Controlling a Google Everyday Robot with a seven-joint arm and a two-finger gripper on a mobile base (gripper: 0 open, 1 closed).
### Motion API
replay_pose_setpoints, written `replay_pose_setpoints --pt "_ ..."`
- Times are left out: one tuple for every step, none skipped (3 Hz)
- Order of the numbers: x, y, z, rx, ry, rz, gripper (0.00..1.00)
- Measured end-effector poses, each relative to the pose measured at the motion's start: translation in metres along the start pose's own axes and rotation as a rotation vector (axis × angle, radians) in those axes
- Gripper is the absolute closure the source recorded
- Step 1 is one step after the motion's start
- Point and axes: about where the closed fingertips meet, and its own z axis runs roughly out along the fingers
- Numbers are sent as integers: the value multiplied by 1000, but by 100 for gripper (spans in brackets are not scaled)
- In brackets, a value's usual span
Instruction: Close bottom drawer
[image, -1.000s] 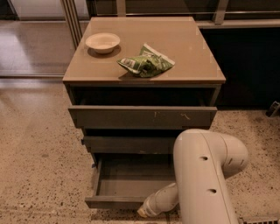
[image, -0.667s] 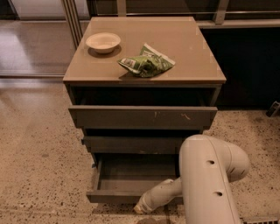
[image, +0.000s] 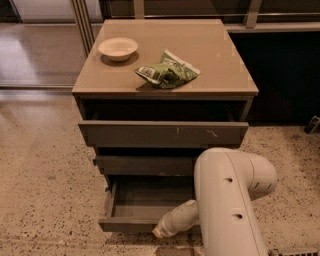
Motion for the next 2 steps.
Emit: replay_pose_setpoints --pt "-11 -11 -6 32 -18 -13 100" --pt "-11 -12 -6 32 -18 -13 100"
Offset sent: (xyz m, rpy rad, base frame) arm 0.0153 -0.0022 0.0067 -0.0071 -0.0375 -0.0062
